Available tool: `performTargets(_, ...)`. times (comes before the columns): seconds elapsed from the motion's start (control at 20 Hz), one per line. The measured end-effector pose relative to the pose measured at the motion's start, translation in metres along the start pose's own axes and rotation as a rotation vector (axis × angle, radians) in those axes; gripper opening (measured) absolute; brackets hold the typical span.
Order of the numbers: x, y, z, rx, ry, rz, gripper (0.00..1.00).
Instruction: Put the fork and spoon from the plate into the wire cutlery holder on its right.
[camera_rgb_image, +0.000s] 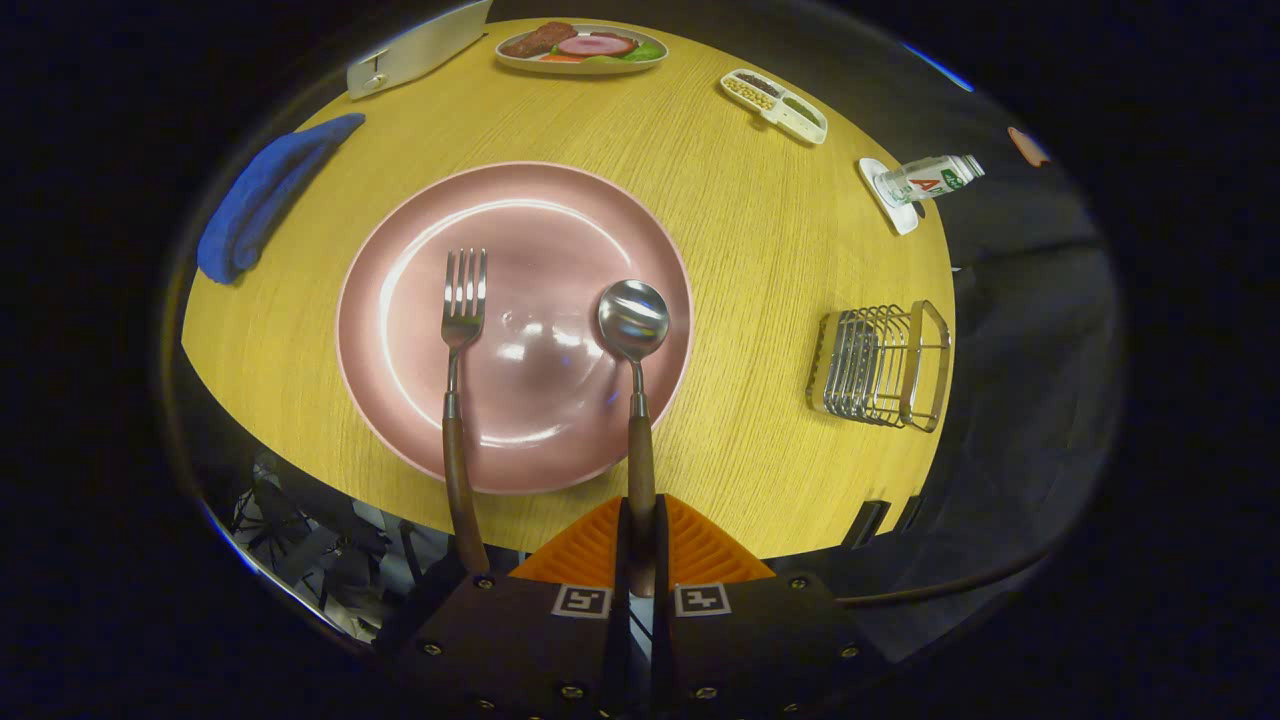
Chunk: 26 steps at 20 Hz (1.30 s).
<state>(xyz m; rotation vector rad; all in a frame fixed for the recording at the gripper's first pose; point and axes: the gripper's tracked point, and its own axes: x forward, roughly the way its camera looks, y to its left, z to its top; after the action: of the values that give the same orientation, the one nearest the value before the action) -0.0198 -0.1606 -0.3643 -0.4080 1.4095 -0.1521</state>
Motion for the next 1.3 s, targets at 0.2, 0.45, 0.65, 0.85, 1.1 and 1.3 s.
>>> performTargets(0.2,-0.015,-0.003,0.009,-0.027,-0.033,-0.027,0.09)
performTargets(0.45,-0.043,-0.012,0.02,-0.072,-0.073,-0.08,0.09)
performTargets(0.65,-0.068,-0.031,0.026,-0.059,-0.101,-0.137,0.09)
performTargets(0.85,-0.089,-0.067,0.028,0.008,-0.118,-0.188,0.09)
performTargets(1.1,-0.093,-0.124,0.02,0.11,-0.099,-0.245,0.09)
performTargets(1.3,-0.077,-0.157,0.011,0.177,-0.064,-0.243,0.09)
